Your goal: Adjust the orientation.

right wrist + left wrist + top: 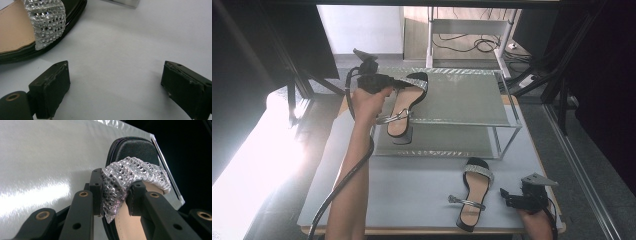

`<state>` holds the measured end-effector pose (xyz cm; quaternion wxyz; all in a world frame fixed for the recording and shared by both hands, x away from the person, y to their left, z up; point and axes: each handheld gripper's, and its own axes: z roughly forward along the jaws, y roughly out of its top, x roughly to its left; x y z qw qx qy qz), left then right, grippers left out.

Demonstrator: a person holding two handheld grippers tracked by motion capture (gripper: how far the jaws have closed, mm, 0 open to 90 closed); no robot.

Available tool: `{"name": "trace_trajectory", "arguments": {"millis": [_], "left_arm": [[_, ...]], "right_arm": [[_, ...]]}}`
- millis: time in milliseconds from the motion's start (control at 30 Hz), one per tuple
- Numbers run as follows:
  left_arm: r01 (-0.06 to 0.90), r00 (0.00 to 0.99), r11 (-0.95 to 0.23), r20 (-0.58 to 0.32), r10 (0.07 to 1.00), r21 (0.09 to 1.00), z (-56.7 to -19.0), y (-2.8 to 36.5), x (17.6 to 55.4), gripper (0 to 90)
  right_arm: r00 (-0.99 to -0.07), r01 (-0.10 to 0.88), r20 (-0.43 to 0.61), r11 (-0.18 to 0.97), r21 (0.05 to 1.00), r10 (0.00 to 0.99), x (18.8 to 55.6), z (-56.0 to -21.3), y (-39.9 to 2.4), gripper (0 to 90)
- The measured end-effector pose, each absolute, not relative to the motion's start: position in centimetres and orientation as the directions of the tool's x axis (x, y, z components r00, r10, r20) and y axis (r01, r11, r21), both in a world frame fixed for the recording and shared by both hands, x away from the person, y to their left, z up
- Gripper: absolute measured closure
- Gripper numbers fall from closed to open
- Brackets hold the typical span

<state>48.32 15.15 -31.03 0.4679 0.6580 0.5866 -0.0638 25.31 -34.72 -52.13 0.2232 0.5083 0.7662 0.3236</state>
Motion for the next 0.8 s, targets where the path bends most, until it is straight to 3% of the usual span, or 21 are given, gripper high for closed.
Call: {"name": "trace_trajectory", "arguments": {"millis": [800], "left_arm": [[0.834, 0.226, 0.200, -0.648, 0.727, 0.515, -32.1, 13.9, 53.6, 70.7]], "right_arm": [[-0.383, 0.634, -0.012, 0.273, 0.724, 0.923, 25.3, -52.1, -34.7, 8.0]]}}
